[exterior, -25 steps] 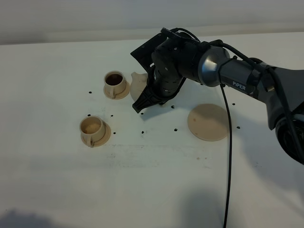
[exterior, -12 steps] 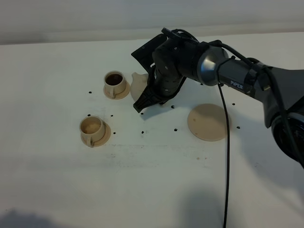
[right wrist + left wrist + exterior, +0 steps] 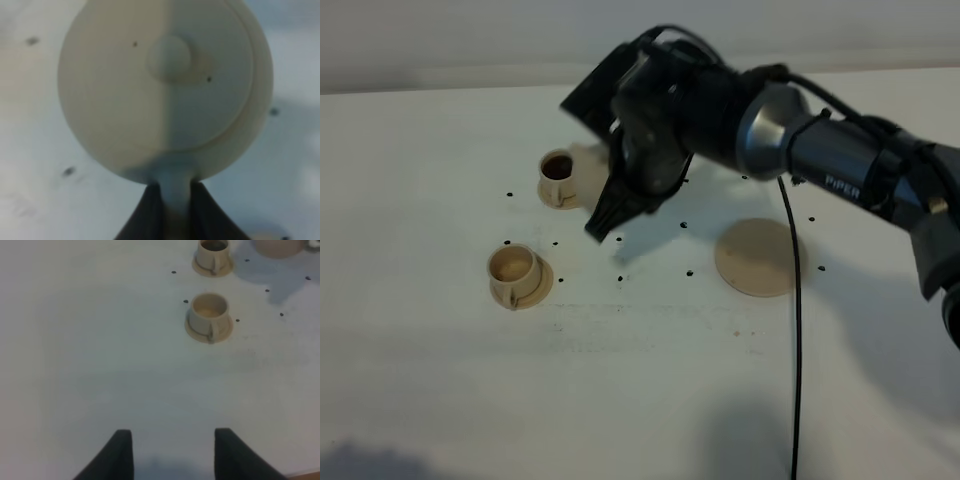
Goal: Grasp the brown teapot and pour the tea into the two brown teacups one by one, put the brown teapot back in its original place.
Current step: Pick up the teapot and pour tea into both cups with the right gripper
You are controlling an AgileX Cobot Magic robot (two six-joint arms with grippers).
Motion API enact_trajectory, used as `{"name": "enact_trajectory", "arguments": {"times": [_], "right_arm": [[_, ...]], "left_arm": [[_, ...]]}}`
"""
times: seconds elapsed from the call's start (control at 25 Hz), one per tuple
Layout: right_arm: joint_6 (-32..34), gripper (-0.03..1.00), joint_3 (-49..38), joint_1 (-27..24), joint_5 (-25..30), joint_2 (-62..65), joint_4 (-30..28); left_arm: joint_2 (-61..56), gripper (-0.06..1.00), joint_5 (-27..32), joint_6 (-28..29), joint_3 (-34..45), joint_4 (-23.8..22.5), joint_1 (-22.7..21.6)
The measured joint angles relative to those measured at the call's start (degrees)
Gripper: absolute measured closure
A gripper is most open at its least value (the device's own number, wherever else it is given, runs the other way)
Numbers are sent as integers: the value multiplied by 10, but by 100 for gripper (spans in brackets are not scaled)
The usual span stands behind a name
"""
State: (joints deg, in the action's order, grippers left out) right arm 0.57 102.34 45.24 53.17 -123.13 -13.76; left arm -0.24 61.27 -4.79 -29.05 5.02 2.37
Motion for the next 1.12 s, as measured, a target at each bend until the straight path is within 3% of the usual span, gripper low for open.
{"name": "enact_trajectory", "arguments": {"times": [0.24,0.56,0.84,1.12], "right_arm": [[-2,88,-84,32,-12,43,-33],[9,88,-198,80,-91,108,-105],[34,88,-214,126,-115,111,-155],[57,88,-214,133,-124,106,-236]], "left_arm": [[0,58,0,0,0,0,0],[0,58,0,0,0,0,0],[0,58,0,0,0,0,0],[0,58,0,0,0,0,0]]}}
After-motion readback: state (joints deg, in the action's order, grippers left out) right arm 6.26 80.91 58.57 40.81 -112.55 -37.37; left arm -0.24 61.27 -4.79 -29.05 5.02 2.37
